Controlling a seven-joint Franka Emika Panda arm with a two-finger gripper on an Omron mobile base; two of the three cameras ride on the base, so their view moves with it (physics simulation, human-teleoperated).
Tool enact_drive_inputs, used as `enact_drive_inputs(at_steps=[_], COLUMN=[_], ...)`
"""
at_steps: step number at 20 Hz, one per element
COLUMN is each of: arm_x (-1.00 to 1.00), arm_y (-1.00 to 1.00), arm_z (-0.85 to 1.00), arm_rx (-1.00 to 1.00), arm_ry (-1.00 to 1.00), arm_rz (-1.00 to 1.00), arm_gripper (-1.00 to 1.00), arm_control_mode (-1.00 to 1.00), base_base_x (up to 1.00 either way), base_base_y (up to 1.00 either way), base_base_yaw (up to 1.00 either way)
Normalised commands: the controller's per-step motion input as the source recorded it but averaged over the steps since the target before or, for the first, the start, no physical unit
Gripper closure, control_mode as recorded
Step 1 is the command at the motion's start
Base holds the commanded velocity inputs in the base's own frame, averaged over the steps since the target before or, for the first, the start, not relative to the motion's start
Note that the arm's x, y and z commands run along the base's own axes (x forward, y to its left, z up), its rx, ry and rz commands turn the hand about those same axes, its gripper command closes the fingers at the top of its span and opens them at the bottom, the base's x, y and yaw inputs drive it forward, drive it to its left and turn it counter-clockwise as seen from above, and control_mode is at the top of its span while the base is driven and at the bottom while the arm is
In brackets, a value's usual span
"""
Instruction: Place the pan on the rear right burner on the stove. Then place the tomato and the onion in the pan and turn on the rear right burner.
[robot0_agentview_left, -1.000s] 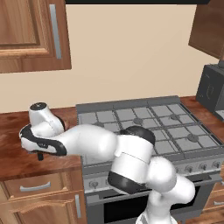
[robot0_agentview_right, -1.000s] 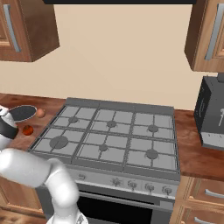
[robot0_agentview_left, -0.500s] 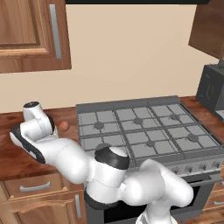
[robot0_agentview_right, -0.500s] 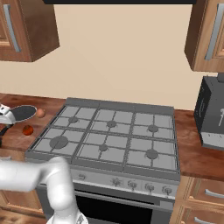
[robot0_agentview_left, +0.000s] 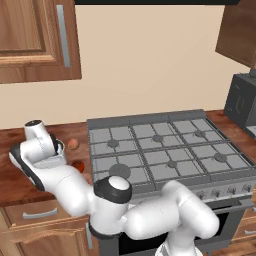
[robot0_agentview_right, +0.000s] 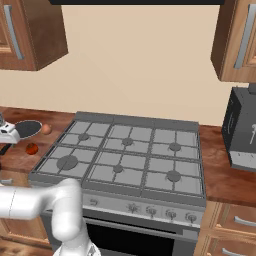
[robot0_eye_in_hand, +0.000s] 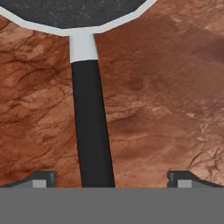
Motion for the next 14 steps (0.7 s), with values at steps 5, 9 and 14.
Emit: enact_drive_inputs(at_steps=[5, 9, 14], arm_x=[0.21, 0.14, 0.05], arm_y=[0.21, 0.21, 0.04], arm_z=[-0.22, -0.26, -0.27], arm_rx=[0.0, 0.0, -0.01], arm_ry=[0.0, 0.0, 0.0], arm_rz=[0.0, 0.0, 0.0], arm_gripper=[-1.0, -1.0, -1.0], arm_control_mode=[-1.0, -1.0, -1.0], base_base_x=[0.0, 0.0, 0.0], base_base_y=[0.0, 0.0, 0.0], base_base_yaw=[0.0, 0.0, 0.0])
